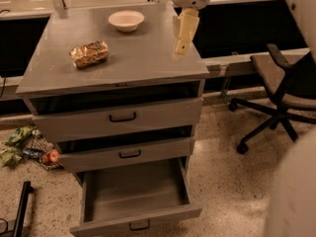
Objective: Place orange can into bottom drawer
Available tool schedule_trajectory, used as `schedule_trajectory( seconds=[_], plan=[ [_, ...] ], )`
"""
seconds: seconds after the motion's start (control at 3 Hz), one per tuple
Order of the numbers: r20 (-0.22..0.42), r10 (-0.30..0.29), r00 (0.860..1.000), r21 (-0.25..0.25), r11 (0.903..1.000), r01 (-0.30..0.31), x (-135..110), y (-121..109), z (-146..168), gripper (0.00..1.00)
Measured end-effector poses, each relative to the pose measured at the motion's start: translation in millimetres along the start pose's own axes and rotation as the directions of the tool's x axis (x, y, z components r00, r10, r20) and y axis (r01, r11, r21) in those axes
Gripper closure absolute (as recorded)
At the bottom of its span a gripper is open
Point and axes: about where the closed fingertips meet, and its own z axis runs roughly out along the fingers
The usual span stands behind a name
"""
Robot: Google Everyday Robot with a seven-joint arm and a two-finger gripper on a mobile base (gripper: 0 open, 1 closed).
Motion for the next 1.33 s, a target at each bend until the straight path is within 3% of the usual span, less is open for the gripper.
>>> schedule_trajectory(
  seconds=[0.33, 0.67, 1.0, 1.33],
  plan=[
    [0.044, -0.023, 0.999, -0.099, 0.9947, 0.028, 6.3, -32.6, 64.4, 0.00],
    [0.122, -0.050, 0.991, -0.150, 0.9863, 0.068, -6.4, -70.5, 139.8, 0.00],
    [0.180, -0.063, 0.982, -0.113, 0.9900, 0.085, -26.8, -92.3, 154.7, 0.00],
    [0.311, 0.054, 0.949, -0.139, 0.9903, -0.011, -53.4, -99.3, 179.5, 0.00]
  ],
)
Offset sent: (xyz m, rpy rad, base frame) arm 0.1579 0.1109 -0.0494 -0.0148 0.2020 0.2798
